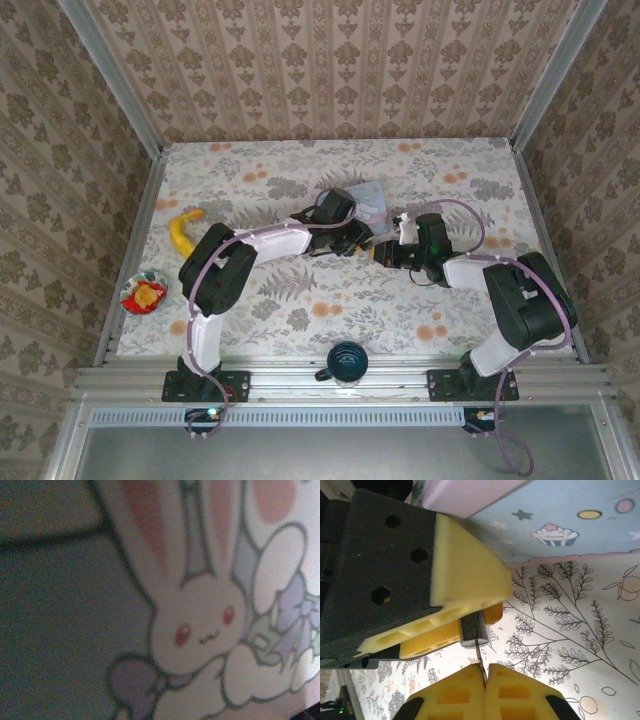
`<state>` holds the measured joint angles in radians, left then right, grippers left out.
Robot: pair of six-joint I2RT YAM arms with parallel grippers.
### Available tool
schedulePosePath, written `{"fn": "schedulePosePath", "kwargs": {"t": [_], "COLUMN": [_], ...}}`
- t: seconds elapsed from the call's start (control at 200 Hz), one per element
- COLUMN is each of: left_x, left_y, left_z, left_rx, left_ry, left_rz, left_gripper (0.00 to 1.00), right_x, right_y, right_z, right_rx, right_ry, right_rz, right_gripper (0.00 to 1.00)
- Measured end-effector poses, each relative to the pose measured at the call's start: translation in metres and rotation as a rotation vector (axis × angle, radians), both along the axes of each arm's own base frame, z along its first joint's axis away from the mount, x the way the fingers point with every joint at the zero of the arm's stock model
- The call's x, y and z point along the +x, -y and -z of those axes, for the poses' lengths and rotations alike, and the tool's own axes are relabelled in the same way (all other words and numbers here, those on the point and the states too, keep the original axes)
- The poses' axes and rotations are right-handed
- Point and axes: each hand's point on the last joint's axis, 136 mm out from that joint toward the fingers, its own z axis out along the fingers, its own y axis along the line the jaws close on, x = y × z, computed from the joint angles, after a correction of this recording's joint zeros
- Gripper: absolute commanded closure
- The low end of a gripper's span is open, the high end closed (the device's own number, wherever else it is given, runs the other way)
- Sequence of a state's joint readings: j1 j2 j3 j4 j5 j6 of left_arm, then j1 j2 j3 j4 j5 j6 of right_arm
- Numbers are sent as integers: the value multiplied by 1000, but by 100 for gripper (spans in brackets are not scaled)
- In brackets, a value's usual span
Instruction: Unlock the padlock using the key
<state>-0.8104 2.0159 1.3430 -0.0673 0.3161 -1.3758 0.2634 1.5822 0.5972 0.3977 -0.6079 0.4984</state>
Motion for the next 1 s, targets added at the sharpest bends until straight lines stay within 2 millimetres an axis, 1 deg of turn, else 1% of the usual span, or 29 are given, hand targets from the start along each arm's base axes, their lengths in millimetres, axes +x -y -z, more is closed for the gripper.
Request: {"fn": "schedulePosePath", "kwargs": {"t": [0.08, 0.165, 0.205, 0.275, 0.435, 0.58, 0.675, 0.87, 1.0], "left_x": [-2, -5, -4, -4, -4, -3, -4, -4, -4], "left_y": [3, 6, 7, 8, 11, 14, 15, 15, 15], "left_z": [-3, -4, -4, -3, -5, -7, -5, -3, -2], "left_rx": [-15, -21, -20, -21, -38, -59, -59, -65, -64], "left_ry": [-7, -10, -10, -10, -10, -7, -1, 14, 23], "left_rz": [16, 26, 27, 30, 37, 27, 32, 37, 43], "left_gripper": [100, 100, 100, 100, 100, 100, 100, 100, 100], "right_x": [1, 2, 2, 2, 1, 5, 4, 4, 3], "right_y": [1, 1, 1, 2, 6, 10, 11, 11, 12], "right_z": [-3, -3, -3, -3, -4, -6, -1, 3, 6], "right_rx": [-26, -74, -97, -131, -148, -204, -202, -173, -165], "right_ry": [31, 45, 49, 55, 50, -29, -52, -63, -61], "right_rz": [-5, -16, -18, -13, 1, 31, 38, 52, 61], "right_gripper": [91, 91, 93, 100, 98, 89, 87, 78, 75]}}
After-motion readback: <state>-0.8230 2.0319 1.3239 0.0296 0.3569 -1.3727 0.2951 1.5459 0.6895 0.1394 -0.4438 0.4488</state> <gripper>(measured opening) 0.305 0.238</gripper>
